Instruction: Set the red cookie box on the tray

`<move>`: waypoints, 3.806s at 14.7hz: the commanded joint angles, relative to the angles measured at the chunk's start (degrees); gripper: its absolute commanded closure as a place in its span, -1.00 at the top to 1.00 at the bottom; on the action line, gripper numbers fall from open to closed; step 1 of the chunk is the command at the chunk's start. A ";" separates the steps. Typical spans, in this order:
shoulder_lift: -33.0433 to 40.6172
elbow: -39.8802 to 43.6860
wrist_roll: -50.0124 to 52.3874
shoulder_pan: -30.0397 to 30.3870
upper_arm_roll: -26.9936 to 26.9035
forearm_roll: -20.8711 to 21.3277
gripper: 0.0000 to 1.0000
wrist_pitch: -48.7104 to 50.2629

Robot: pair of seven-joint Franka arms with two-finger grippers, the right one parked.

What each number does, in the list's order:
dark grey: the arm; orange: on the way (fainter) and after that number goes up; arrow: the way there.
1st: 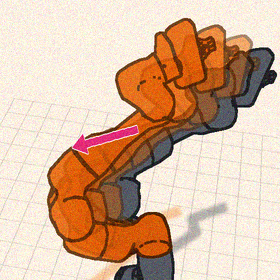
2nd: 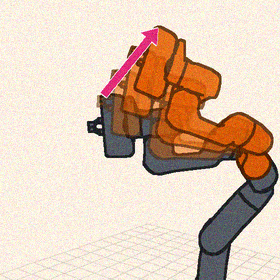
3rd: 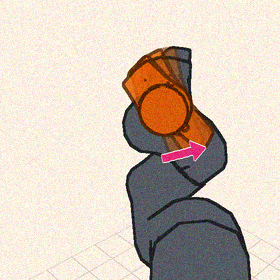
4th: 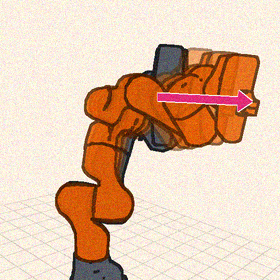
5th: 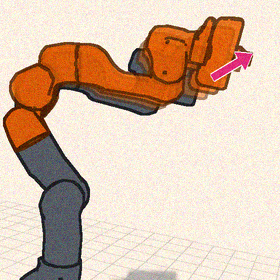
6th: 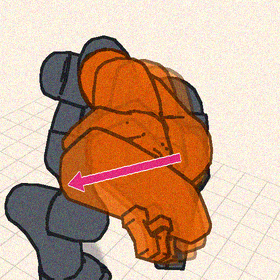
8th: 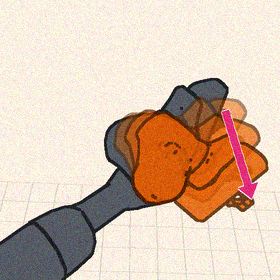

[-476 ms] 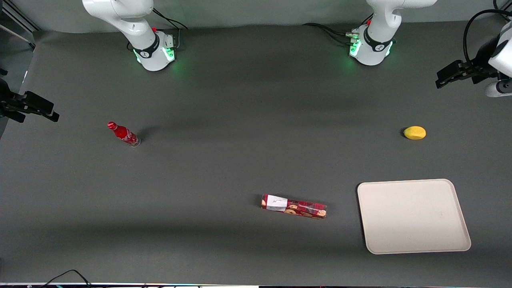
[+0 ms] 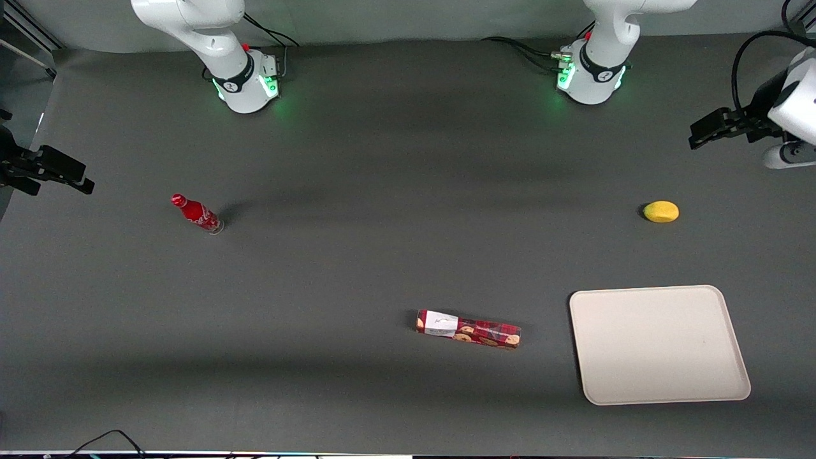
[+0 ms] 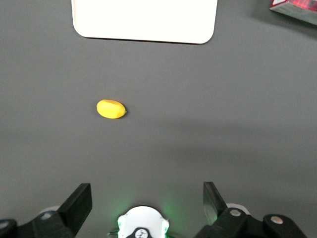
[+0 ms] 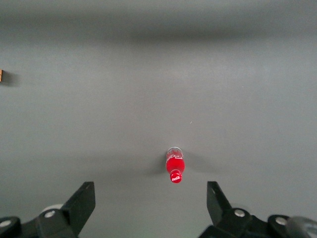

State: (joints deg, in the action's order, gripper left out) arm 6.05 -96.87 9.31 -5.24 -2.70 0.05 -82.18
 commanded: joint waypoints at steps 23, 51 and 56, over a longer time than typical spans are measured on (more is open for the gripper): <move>-52.97 23.13 90.00 -6.54 20.53 1.80 1.00 -46.56; -44.75 23.57 82.49 -2.24 21.06 11.91 -1.00 -28.17; -33.49 23.92 60.61 1.10 19.32 8.92 -1.00 -10.22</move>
State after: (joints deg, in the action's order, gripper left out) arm -34.28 -71.37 80.75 -5.14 18.05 10.89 -99.50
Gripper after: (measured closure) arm 0.969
